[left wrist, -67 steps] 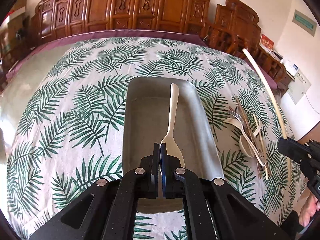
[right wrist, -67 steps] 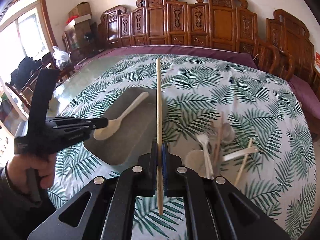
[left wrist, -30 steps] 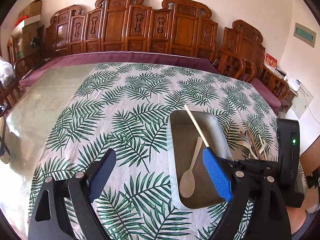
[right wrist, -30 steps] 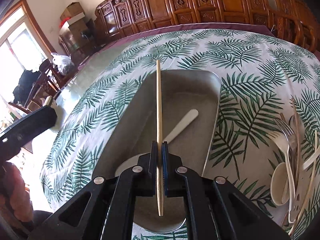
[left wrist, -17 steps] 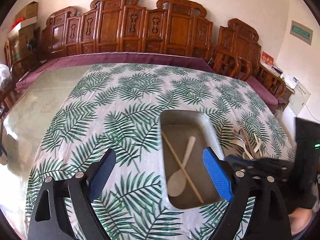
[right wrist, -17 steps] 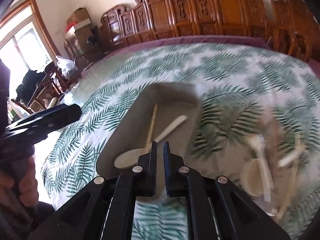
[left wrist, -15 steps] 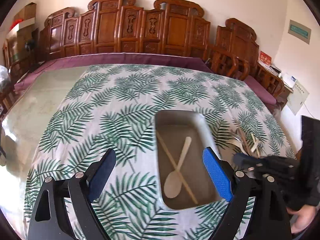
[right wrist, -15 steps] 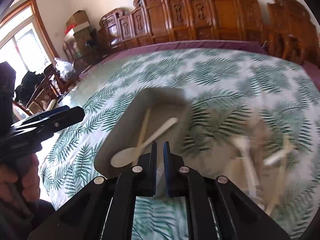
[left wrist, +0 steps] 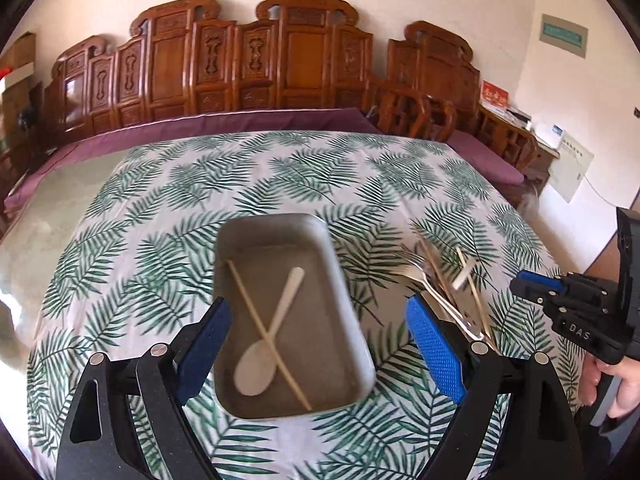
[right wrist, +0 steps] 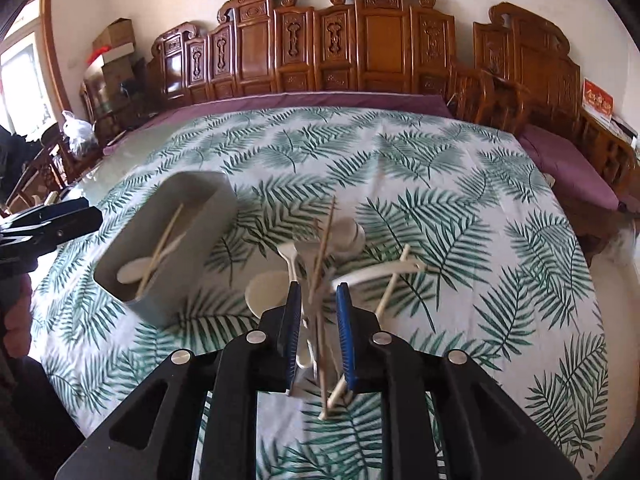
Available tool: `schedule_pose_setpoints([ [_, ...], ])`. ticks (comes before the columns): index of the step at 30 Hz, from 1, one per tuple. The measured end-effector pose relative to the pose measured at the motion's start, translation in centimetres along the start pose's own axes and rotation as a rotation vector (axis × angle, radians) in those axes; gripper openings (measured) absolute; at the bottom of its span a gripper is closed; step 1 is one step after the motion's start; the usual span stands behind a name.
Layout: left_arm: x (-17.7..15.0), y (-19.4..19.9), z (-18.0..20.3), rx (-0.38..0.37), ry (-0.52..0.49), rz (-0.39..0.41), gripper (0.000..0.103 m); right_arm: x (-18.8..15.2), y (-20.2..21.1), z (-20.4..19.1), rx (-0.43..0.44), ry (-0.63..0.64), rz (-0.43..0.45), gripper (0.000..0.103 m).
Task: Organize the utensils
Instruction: 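Lower the chopstick into the grey tray and open the right tool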
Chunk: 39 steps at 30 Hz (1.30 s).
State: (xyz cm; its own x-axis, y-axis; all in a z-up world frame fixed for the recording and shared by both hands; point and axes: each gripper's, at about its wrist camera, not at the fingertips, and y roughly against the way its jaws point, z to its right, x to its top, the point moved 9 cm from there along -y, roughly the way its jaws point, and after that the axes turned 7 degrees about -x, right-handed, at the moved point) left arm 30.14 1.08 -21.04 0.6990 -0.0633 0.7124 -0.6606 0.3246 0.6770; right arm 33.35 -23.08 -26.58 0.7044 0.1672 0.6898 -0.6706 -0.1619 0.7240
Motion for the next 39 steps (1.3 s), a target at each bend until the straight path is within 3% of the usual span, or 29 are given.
schedule_pose_setpoints([
  [5, -0.9, -1.0, 1.8, -0.029, -0.007, -0.020, 0.085, -1.7, -1.6, 0.8, -0.004, -0.022, -0.020, 0.020],
  [9, -1.6, -1.9, 3.2, -0.032, -0.031, -0.037, 0.085, -2.7, -3.4, 1.4, -0.033, -0.030, -0.049, 0.035],
  [20, -3.1, -3.3, 4.9, -0.027, -0.059, -0.070, 0.085, -3.7, -8.3, 3.7, -0.130, -0.001, -0.163, 0.035],
  [24, -3.4, -3.7, 5.5, -0.026, -0.064, -0.080, 0.085, -3.9, -8.3, 4.6, -0.157, 0.005, -0.172, 0.032],
  [31, -4.4, -4.6, 6.7, -0.017, -0.088, -0.100, 0.085, -4.5, -7.7, 7.9, -0.195, -0.036, -0.185, 0.007],
  [39, -5.2, -5.9, 8.7, -0.021, -0.101, -0.146, 0.085, -4.6, -7.3, 8.6, -0.149, -0.062, -0.182, 0.007],
])
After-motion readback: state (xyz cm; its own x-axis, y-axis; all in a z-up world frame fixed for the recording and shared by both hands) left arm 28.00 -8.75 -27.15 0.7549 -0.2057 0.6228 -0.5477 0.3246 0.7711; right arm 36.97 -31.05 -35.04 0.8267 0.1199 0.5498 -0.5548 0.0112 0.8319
